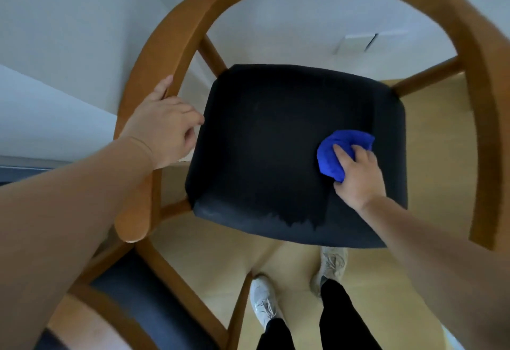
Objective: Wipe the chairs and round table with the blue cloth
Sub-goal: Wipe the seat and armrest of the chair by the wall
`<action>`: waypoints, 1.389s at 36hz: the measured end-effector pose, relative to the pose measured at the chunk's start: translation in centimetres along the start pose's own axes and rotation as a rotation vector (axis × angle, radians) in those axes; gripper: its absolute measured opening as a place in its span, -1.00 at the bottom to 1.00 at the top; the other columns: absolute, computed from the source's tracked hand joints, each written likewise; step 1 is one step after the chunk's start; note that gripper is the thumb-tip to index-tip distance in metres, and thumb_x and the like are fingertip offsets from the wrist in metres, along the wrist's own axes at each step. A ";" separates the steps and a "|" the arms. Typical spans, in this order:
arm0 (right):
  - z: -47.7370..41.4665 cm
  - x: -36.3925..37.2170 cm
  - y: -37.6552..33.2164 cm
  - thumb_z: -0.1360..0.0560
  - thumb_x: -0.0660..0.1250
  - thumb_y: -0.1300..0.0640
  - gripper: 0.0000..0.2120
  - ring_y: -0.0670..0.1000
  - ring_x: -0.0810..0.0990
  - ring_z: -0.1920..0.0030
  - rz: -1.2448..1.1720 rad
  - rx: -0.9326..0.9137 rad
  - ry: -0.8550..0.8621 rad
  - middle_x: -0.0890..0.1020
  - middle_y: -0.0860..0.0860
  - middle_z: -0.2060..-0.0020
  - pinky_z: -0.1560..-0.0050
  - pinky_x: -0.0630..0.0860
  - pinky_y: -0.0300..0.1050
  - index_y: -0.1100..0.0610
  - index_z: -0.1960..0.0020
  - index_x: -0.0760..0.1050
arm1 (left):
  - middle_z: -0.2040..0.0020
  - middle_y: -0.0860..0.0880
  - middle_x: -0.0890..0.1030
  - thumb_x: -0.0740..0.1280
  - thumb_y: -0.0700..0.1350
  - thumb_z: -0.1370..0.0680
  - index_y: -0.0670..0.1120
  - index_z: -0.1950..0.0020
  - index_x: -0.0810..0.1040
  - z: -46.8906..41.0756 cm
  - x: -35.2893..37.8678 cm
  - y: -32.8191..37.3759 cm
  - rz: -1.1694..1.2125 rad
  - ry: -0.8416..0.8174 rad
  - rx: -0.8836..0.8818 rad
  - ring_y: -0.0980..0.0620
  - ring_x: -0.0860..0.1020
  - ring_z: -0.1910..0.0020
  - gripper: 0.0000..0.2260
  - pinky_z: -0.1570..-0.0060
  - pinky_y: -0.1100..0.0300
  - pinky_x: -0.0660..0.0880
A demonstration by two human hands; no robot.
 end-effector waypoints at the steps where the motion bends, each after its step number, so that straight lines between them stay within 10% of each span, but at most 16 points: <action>1: 2.0 0.9 -0.3 -0.30 0.47 0.11 -0.19 0.32 0.29 -0.28 0.001 -0.012 -0.005 0.34 0.23 -0.33 -0.22 0.43 0.18 0.04 -0.49 0.25 | 0.12 -0.05 0.68 0.24 -0.13 -0.47 -0.08 0.00 0.67 0.0 0.0 0.0 -0.011 0.005 0.003 -0.09 0.61 0.06 -0.76 -0.47 -0.13 0.03; 13: 10.4 5.8 -0.4 -0.42 0.38 -0.04 -0.20 0.19 0.14 -0.41 0.082 -0.075 -0.134 0.19 0.12 -0.45 -0.36 0.32 0.04 -0.09 -0.54 0.06 | -0.02 -0.03 0.64 0.13 -0.01 -0.52 -0.02 -0.15 0.60 0.8 0.8 1.6 -0.275 -0.067 -0.007 -0.07 0.55 -0.10 -0.67 -0.48 -0.06 -0.06; 18: 10.7 5.8 -0.2 -0.42 0.36 -0.03 -0.22 0.17 0.17 -0.40 0.060 -0.078 -0.107 0.21 0.11 -0.44 -0.34 0.34 0.05 -0.09 -0.54 0.08 | -0.08 -0.19 0.60 0.34 -0.20 -0.43 -0.22 -0.16 0.59 2.0 2.7 8.7 0.088 -0.063 0.053 -0.21 0.52 -0.06 -0.68 -0.21 -0.04 0.34; 27: 5.9 -0.1 1.2 -0.36 0.41 0.04 -0.26 0.17 0.31 -0.33 -0.141 -0.027 0.106 0.35 0.07 -0.38 -0.11 0.46 0.02 -0.06 -0.49 0.24 | -0.26 -0.17 0.53 0.41 -0.19 -0.37 -0.15 -0.27 0.55 3.9 8.4 19.5 0.340 -0.161 0.031 -0.19 0.50 -0.21 -0.55 -0.29 -0.04 0.37; 38: -6.8 -9.5 4.7 -0.35 0.38 0.07 -0.26 0.28 0.42 -0.19 0.064 -0.056 0.202 0.40 0.19 -0.26 -0.17 0.46 0.10 -0.02 -0.48 0.20 | -0.57 0.02 -0.20 0.12 -0.05 -0.57 0.09 -0.56 -0.12 3.5 14.4 22.0 0.358 -0.406 -0.150 -0.14 -0.18 -0.53 -0.38 -0.47 -0.19 -0.12; 50: -13.7 -7.3 8.0 -0.36 0.38 0.07 -0.07 0.34 0.38 -0.19 0.128 0.021 0.015 0.20 0.20 -0.41 -0.17 0.42 0.13 -0.10 -0.55 -0.12 | -0.56 0.04 -0.28 0.17 0.30 -0.53 0.11 -0.56 -0.17 3.3 16.2 22.4 0.397 -0.513 -0.183 -0.16 -0.24 -0.52 -0.25 -0.44 -0.20 -0.17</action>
Point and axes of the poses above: each hand's wrist, its own z-axis away from the middle knuckle, its own x-axis out of the palm, y = z × x, the point moved 7 cm from there along -z, towards the middle knuckle
